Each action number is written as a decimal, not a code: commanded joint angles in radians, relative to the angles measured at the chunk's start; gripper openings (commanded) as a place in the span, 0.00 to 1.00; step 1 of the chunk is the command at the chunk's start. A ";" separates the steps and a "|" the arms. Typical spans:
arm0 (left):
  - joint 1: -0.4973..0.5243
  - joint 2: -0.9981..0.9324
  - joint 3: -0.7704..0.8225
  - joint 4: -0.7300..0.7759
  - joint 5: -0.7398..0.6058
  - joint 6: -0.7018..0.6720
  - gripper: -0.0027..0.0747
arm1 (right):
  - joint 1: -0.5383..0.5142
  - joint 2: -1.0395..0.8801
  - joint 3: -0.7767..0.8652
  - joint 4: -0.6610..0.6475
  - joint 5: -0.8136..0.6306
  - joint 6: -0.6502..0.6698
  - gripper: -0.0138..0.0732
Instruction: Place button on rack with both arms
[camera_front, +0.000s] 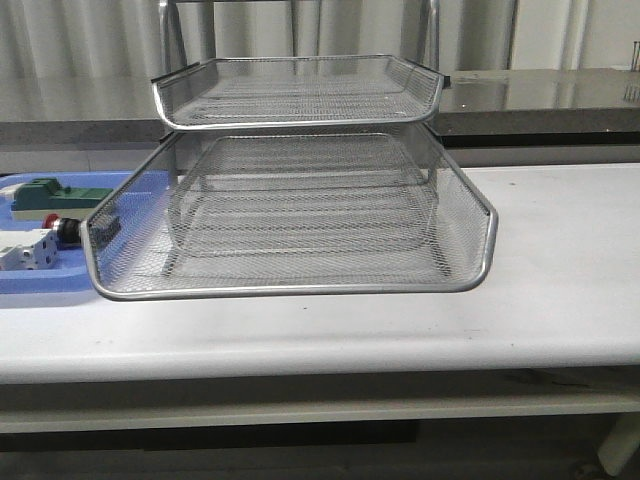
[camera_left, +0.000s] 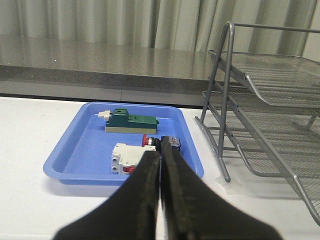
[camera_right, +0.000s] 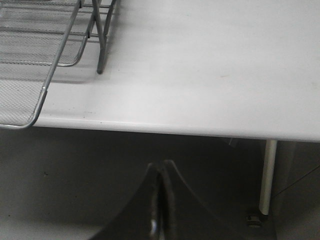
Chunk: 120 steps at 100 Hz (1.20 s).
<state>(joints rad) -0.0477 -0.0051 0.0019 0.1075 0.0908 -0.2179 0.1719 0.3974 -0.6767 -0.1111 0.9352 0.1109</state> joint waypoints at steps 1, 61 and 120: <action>0.003 -0.034 0.045 -0.009 -0.081 -0.001 0.04 | -0.004 0.009 -0.034 0.007 -0.061 0.004 0.09; 0.003 -0.034 0.045 -0.009 -0.081 -0.001 0.04 | -0.004 0.009 -0.034 0.007 -0.061 0.004 0.08; 0.003 -0.034 0.041 -0.017 -0.228 -0.003 0.04 | -0.004 0.009 -0.027 0.007 -0.061 0.004 0.08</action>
<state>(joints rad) -0.0477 -0.0051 0.0019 0.1035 0.0156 -0.2179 0.1719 0.3974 -0.6767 -0.1003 0.9352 0.1143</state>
